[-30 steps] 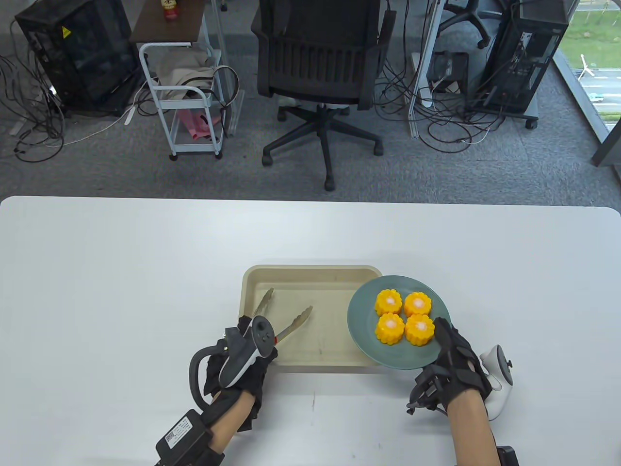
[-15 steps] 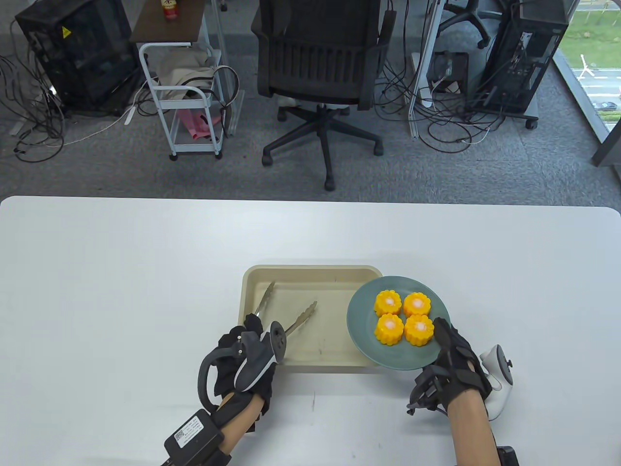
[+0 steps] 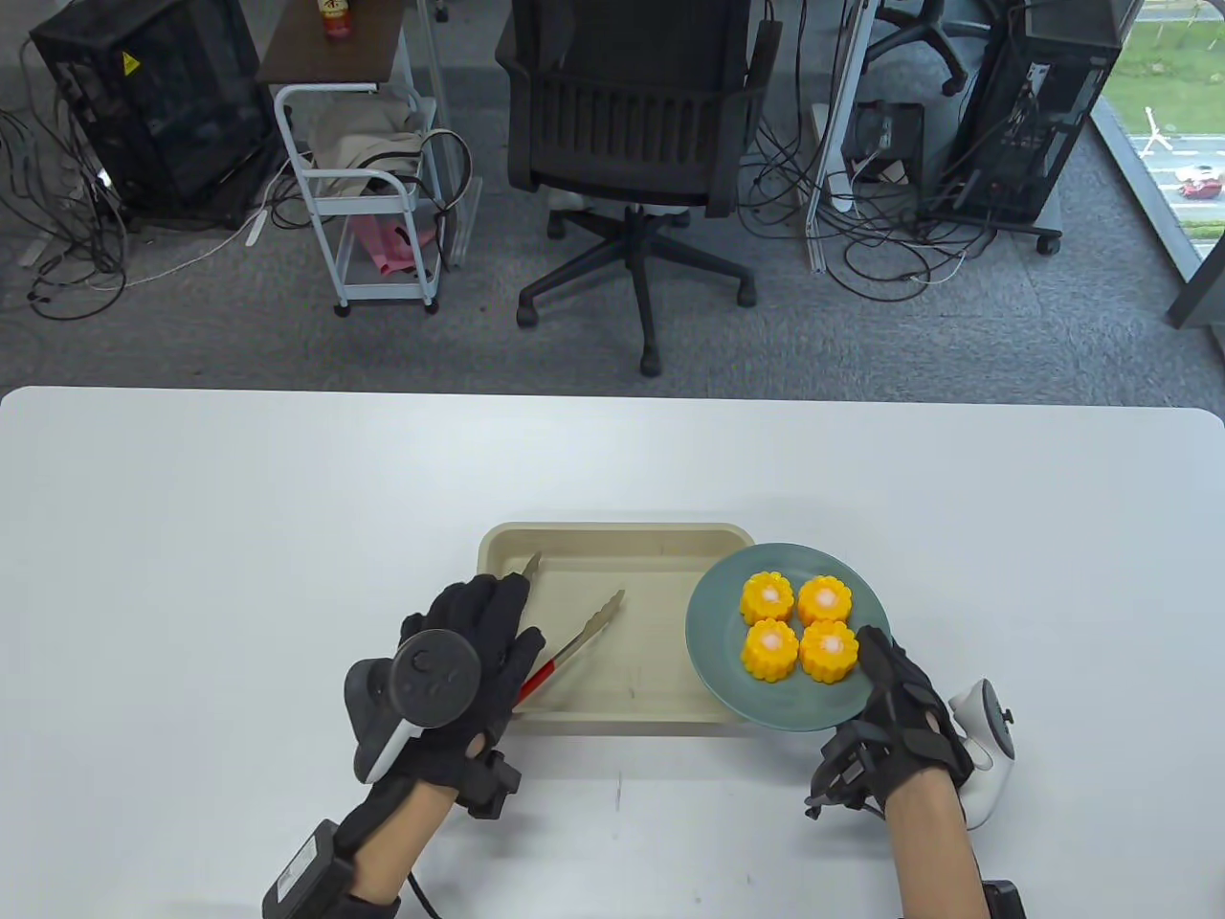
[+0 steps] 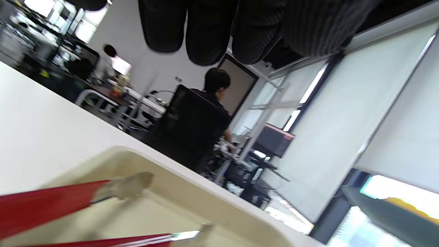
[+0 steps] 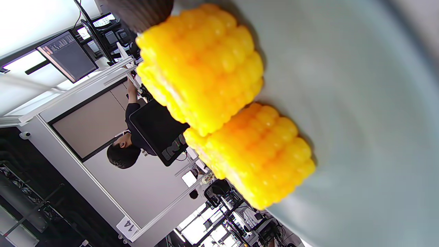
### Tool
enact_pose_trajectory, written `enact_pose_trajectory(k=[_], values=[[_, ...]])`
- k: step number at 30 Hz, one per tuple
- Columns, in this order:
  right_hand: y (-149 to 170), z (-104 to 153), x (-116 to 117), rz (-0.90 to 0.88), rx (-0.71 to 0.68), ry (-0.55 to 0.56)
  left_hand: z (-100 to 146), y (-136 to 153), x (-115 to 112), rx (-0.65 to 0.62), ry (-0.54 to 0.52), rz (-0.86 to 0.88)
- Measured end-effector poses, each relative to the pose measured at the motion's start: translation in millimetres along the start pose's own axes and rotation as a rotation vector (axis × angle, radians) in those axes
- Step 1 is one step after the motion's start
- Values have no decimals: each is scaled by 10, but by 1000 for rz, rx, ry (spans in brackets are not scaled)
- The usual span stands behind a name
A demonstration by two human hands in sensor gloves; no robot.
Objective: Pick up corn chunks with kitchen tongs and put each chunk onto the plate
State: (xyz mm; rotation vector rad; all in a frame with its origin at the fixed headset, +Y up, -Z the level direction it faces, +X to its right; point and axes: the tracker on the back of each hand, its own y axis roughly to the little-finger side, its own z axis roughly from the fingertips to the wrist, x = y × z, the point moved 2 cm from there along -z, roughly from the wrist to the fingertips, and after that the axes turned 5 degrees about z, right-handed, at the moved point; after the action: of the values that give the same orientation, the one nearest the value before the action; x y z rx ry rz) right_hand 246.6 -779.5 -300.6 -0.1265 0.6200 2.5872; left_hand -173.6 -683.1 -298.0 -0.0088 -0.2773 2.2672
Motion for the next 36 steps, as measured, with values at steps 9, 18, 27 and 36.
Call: enact_pose_trajectory(k=[9,18,27,36], values=[[8,-2,-10,3,12,-1,86,497,-411,155,400,11],[-49,-6,-115,-40,5,13,58,519,-362,149,323,39],[-55,-88,-509,-113,10,150,68,523,-346,146,323,34],[15,-151,-872,-138,47,278,80,513,-342,126,312,38]])
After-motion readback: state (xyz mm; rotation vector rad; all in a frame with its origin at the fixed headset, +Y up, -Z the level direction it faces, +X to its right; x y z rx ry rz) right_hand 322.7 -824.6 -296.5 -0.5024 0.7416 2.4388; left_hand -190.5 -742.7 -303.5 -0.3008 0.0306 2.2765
